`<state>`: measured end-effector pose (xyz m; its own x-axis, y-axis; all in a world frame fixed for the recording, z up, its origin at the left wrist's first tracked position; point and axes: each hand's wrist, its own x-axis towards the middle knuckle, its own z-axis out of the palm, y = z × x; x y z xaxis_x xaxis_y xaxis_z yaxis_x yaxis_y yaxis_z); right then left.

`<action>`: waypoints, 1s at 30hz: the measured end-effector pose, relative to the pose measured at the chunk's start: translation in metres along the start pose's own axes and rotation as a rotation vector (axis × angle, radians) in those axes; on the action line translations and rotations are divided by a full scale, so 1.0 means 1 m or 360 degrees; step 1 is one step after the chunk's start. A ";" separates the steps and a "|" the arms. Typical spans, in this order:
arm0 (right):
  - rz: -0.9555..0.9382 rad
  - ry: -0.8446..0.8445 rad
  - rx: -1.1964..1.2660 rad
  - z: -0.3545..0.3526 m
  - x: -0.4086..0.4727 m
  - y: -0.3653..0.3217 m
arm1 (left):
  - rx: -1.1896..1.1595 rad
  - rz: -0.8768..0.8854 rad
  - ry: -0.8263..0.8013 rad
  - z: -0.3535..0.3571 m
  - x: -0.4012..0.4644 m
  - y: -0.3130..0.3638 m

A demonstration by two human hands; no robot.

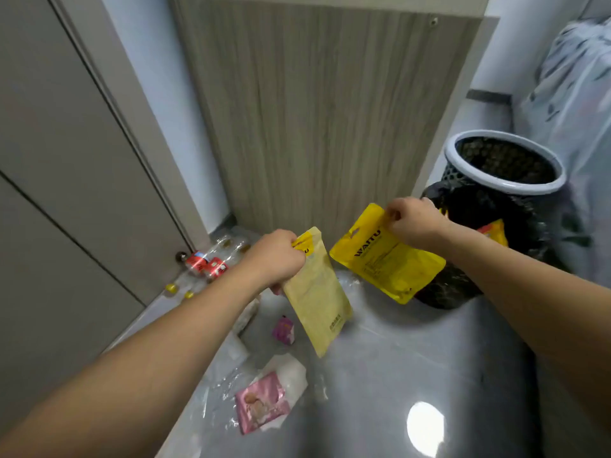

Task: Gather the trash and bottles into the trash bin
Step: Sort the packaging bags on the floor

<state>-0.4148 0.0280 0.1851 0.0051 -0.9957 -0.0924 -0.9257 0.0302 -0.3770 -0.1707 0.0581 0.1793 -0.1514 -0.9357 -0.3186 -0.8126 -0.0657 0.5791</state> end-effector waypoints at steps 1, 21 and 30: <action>0.0050 0.0038 0.0026 -0.020 -0.006 0.012 | 0.0072 0.0061 0.0033 0.002 0.000 0.019; 0.0563 0.0913 0.0660 -0.125 -0.023 0.222 | 0.0262 0.0784 0.0690 0.042 0.036 0.244; 0.0787 0.0036 0.0570 -0.117 -0.004 0.239 | 0.0366 0.0723 0.0505 0.100 0.112 0.305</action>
<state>-0.6805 0.0291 0.2033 -0.4047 -0.8575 -0.3177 -0.6315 0.5133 -0.5812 -0.4916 -0.0318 0.2450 -0.3654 -0.9126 0.1831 -0.8122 0.4087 0.4162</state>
